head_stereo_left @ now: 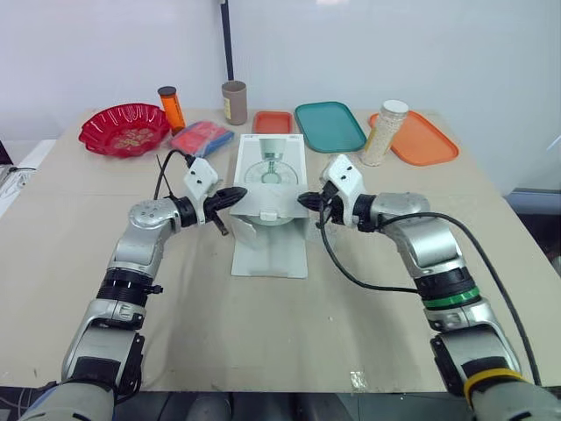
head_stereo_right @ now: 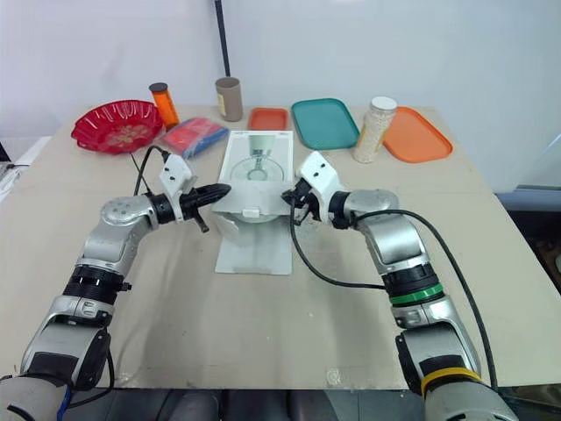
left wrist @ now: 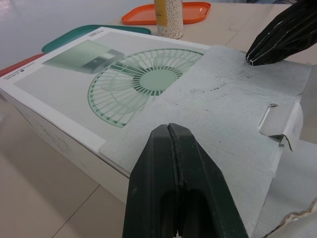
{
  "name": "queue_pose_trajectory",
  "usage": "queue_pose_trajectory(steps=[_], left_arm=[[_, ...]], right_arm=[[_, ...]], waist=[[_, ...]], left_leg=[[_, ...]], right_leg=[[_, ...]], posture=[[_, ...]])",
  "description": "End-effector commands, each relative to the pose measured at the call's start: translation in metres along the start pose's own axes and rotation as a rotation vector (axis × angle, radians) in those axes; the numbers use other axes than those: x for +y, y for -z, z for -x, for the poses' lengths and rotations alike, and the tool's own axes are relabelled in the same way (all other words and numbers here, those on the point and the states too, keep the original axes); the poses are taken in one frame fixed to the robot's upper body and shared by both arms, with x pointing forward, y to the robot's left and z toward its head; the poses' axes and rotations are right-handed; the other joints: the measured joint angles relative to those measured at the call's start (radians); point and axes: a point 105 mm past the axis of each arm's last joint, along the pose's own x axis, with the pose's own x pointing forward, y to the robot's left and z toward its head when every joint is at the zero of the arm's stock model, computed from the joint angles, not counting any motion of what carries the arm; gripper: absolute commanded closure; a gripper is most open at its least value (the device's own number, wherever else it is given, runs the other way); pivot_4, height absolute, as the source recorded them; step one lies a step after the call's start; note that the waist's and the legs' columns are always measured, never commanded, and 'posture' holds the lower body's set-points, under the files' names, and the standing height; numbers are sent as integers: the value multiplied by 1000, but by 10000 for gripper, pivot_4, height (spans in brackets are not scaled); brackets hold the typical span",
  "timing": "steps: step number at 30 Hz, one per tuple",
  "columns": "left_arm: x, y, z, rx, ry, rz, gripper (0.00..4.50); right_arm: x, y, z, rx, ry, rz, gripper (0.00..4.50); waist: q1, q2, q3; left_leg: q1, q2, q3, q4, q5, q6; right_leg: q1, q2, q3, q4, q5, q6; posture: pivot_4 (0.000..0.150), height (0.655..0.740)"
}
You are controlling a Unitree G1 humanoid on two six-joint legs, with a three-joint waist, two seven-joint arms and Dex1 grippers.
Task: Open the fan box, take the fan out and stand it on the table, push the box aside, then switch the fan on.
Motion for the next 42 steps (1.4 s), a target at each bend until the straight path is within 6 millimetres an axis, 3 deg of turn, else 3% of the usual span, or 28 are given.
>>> queue_pose_trajectory(steps=[1, 4, 9, 15, 24, 32, 38, 42], left_arm=[[-8, -20, -1, -47, 37, -40, 45000], [-29, -25, 5, -30, 128, -96, 45000], [-57, -6, 7, 55, 232, -146, 45000], [-64, 0, 7, 121, 284, -216, 45000], [-54, -14, 49, 201, 335, -313, 45000], [-25, -9, 81, 334, 278, -394, 45000], [8, 2, 76, 339, 87, -363, 45000], [12, 10, 59, 244, -23, -216, 45000]], right_arm=[[-3, 14, -4, 51, 22, 13, 44461], [-5, 14, -3, 41, 36, -2, 44461], [-1, 15, -5, 31, 25, -14, 44461], [3, 16, -8, 30, 17, -16, 44461], [7, 19, -9, 34, 8, -12, 44461], [11, 22, -10, 35, -7, -12, 44461], [15, 22, -12, 33, -16, -10, 44461], [13, 21, -9, 33, -14, -8, 44461]], waist=[[0, 0, 0], [-1, 0, 0], [-2, 0, 0], [-1, 1, -1], [-11, 1, -1], [-14, 1, -1], [-13, 1, -1], [-13, 0, -1]], left_leg=[[0, 0, 0, 0, 0, 0], [0, 0, 0, 0, 0, -1], [1, 0, 0, 0, 1, -1], [1, 0, 0, -1, 1, -1], [1, 1, 0, -2, 1, -1], [1, 1, 0, -3, 0, -1], [1, 1, 0, -3, 0, -1], [1, 1, 0, -3, 0, -1]], right_leg=[[0, 0, 0, 0, 0, 0], [0, 0, 0, 1, 0, 0], [1, 0, 0, 1, 0, 0], [1, 0, 0, 1, 0, 0], [1, 1, 1, 0, 0, -1], [1, 1, 0, 0, -1, -1], [1, 1, 0, 0, -1, -1], [1, 0, 0, 0, -1, -1]], posture=[[1500, 7400], [1500, 7400], [1500, 7400], [1500, 7400], [1500, 7400], [1500, 7400], [1500, 7400], [1500, 7400]])
